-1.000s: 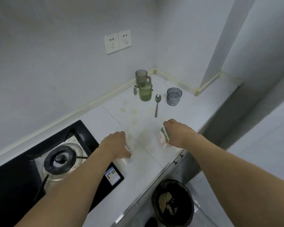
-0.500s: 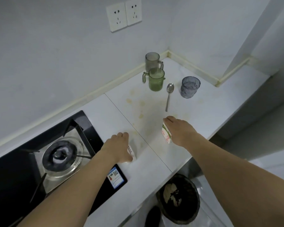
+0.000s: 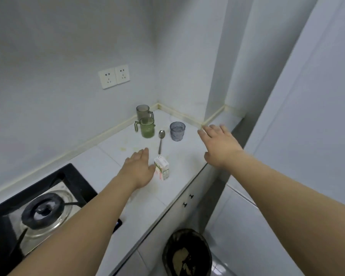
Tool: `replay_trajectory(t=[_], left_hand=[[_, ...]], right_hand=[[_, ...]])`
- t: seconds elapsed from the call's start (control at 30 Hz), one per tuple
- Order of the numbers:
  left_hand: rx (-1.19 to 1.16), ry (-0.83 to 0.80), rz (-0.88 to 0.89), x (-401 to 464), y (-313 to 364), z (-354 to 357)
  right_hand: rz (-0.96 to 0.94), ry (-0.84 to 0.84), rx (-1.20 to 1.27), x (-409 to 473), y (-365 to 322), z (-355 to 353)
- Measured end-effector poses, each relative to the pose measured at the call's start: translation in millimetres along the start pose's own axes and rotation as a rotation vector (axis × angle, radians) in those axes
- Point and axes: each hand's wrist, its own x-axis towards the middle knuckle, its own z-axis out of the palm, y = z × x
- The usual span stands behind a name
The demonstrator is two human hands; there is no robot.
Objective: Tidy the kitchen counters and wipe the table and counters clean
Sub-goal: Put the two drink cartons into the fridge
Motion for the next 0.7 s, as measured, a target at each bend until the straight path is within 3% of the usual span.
replay_trajectory(t=[0.13,0.37,0.7], left_hand=[[-0.063,0.102,0.129,-27,69,-18],[-0.175,0.111,0.283,-41,168,-46],[-0.407,-0.053,0.47,19,269,-52]], right_hand=[[0.073,0.122,-0.19,-63,49,-52],[0.122,0.245,-0.477,-109,117,-122],[0.094,0.34,-0.682,-76,177,-145]])
